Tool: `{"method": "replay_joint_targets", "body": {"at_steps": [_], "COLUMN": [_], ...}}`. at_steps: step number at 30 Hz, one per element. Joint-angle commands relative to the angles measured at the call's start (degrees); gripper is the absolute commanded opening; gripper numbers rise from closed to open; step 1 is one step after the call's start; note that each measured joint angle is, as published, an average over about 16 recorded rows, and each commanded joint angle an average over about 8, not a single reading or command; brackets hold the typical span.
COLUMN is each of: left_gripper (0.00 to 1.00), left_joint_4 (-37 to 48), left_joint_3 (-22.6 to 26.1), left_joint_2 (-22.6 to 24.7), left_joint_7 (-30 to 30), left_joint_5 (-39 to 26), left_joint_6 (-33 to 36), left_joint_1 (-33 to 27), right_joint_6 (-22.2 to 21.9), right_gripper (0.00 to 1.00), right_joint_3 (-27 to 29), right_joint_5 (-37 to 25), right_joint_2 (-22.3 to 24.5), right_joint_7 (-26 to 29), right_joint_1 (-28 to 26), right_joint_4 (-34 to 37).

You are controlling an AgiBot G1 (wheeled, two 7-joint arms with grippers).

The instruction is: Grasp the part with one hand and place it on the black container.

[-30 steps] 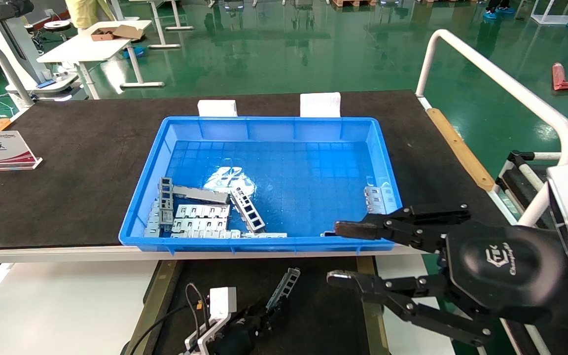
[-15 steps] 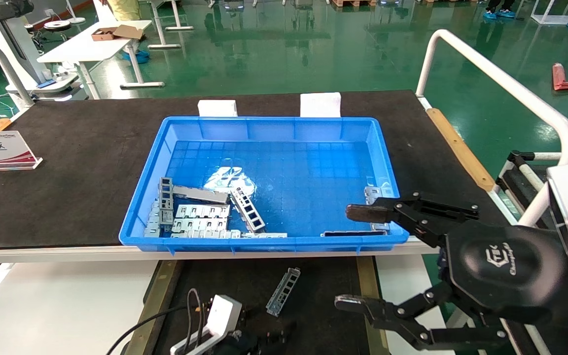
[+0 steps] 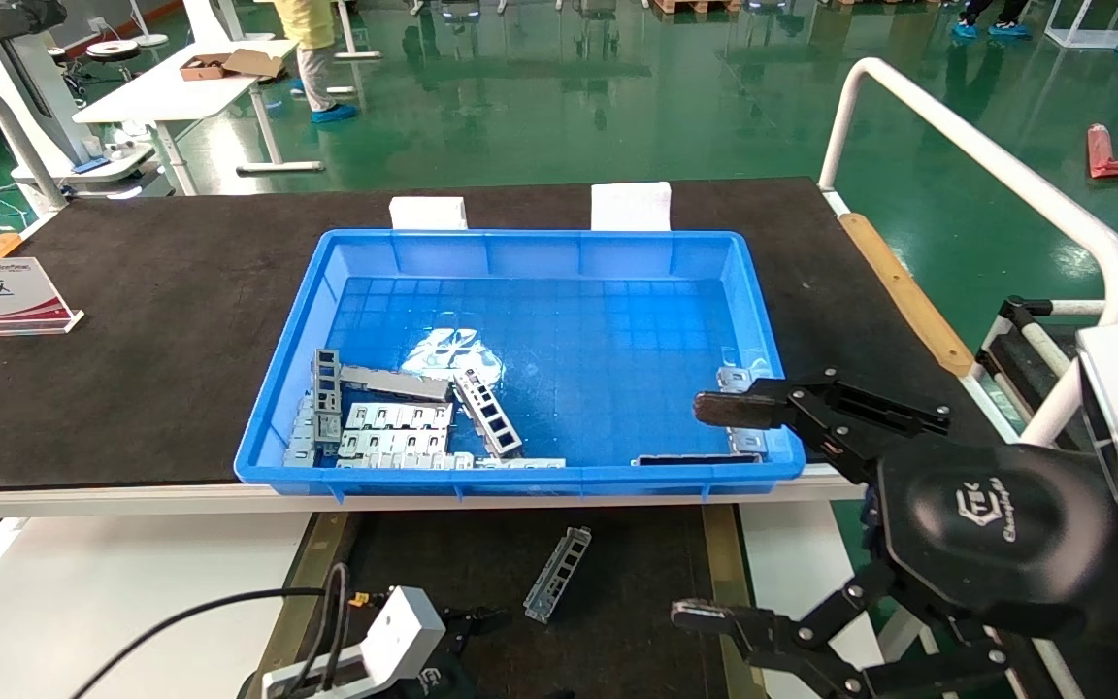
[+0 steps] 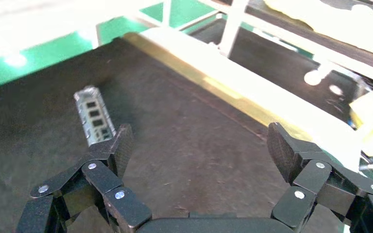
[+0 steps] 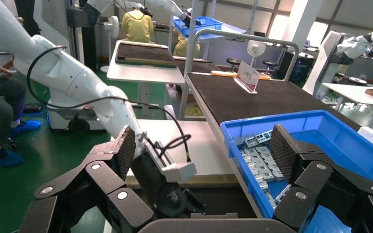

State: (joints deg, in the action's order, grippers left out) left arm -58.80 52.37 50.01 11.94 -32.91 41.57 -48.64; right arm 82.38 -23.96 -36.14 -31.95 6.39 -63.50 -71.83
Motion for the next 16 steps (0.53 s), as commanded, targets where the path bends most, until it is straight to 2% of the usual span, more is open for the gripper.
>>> {"method": "replay_joint_targets", "body": {"at_steps": [1,8,16], "left_gripper": [1.0,1.0,1.0], "left_joint_4": [-0.77,-5.12,-9.65], "left_joint_3": [0.49,0.37,0.28], "left_joint_2": [-1.45,-6.09,-9.59], "left_joint_7": [-0.3,-1.01,-2.45], "left_joint_5": [-0.61,-1.21,-1.65], "left_joint_6": [2.15,6.03,6.05], "left_joint_1": [-0.86,-2.82,-3.48], "right_joint_6": [0.0,0.0,0.0], "right_gripper": [1.0,1.0,1.0], "right_joint_3": [0.0,0.0,0.0], "right_joint_5": [0.0,0.0,0.0], "right_joint_2": [0.0,0.0,0.0], "right_joint_7": [0.0,0.0,0.0], "right_joint_1": [0.0,0.0,0.0], "right_joint_4": [0.0,0.0,0.0]}}
